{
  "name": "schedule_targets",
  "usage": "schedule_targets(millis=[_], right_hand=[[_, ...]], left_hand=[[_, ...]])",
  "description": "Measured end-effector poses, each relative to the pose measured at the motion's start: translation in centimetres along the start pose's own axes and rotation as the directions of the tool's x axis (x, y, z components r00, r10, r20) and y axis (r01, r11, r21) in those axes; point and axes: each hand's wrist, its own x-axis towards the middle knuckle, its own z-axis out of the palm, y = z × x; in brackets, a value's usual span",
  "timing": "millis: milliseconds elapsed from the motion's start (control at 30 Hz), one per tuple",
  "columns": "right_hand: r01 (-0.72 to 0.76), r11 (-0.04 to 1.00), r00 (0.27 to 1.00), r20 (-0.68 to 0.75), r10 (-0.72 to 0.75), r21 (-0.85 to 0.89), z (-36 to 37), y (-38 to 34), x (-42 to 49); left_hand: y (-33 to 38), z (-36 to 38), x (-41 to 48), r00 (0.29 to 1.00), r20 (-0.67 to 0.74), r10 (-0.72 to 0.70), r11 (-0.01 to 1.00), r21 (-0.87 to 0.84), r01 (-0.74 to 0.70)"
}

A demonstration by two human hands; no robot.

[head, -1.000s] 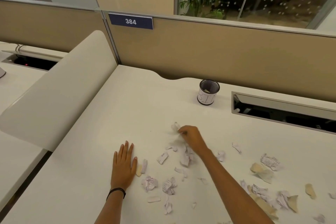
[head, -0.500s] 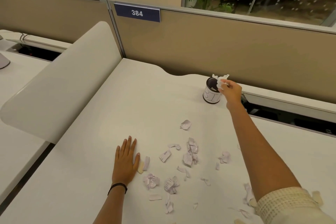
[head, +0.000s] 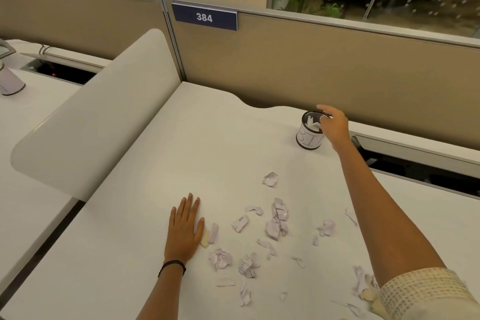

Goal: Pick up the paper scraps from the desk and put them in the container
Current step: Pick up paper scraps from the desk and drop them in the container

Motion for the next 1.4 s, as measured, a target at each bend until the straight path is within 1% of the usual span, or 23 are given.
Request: schedule_targets(millis=[67,100,200,333,367,400,467,500,533,567,667,900,1067,1133,1233,1267,1400], right_hand=[[0.041,0.999,0.999,-0.007,-0.042,-0.026,0.7,0.3,-1.1],[0.058,0.998,0.998,0.016,-0.058,-0.022,1.3,0.6,-1.9],[0.084,0.996,0.982,0.167,-0.084,0.008,3.6,2.1,-4.8],[0.183,0.981,0.920,0.364,-0.146,-0.068,6.0,4.7,-9.0],[0.229,0.967,0.885,0.438,-0.158,-0.114,6.4,5.3,-9.7],[0.283,0.943,0.835,0.528,-0.153,-0.174,6.8,5.9,-10.4],[0.406,0.864,0.711,0.697,-0.092,-0.299,7.5,7.1,-11.5],[0.468,0.814,0.651,0.757,-0.054,-0.344,7.8,7.6,-11.9],[0.514,0.772,0.608,0.794,-0.020,-0.374,7.9,7.9,-12.3],[0.525,0.755,0.592,0.806,0.007,-0.392,7.7,8.1,-12.7],[0.507,0.766,0.599,0.800,0.016,-0.395,6.8,8.5,-13.8],[0.544,0.745,0.556,0.831,0.024,-0.386,4.7,9.5,-15.6],[0.453,0.839,0.604,0.796,-0.039,-0.303,4.1,9.7,-17.1],[0.492,0.819,0.594,0.801,-0.071,-0.293,4.0,9.9,-17.5],[0.594,0.735,0.560,0.824,-0.085,-0.328,4.2,10.5,-17.9],[0.597,0.725,0.567,0.820,-0.079,-0.343,4.3,10.6,-18.0],[0.594,0.704,0.642,0.757,-0.123,-0.390,4.1,10.8,-18.3]], left_hand=[[0.0,0.0,0.0,1.000,0.002,-0.001,1.000,-0.002,0.001],[0.0,0.0,0.0,1.000,0.004,-0.001,1.000,-0.003,0.001],[-0.1,0.0,0.0,1.000,0.007,-0.002,1.000,-0.001,0.002],[-0.1,0.0,0.1,1.000,0.003,-0.002,1.000,-0.007,0.002],[-0.1,0.0,0.1,1.000,0.002,-0.002,1.000,-0.009,0.002],[0.0,0.0,0.1,1.000,0.003,-0.003,1.000,-0.011,0.003],[0.0,0.1,0.1,1.000,0.004,-0.004,1.000,-0.016,0.004],[0.0,0.1,0.1,1.000,0.005,-0.006,1.000,-0.014,0.006],[-0.1,0.1,0.1,1.000,0.007,-0.006,1.000,-0.010,0.006],[-0.1,0.1,0.1,1.000,0.008,-0.005,1.000,-0.009,0.005],[-0.2,0.2,0.1,1.000,0.010,-0.001,1.000,-0.009,0.001],[-0.1,0.1,0.1,1.000,0.011,-0.004,1.000,-0.013,0.004],[-0.1,0.1,0.1,1.000,0.010,-0.006,1.000,-0.021,0.006],[-0.1,0.1,0.1,1.000,0.008,-0.005,1.000,-0.028,0.005],[-0.1,0.1,0.1,1.000,0.002,-0.004,1.000,-0.030,0.004],[-0.2,0.1,0.1,1.000,0.004,-0.004,1.000,-0.029,0.004],[-0.1,0.1,0.1,1.000,0.005,-0.005,1.000,-0.029,0.005]])
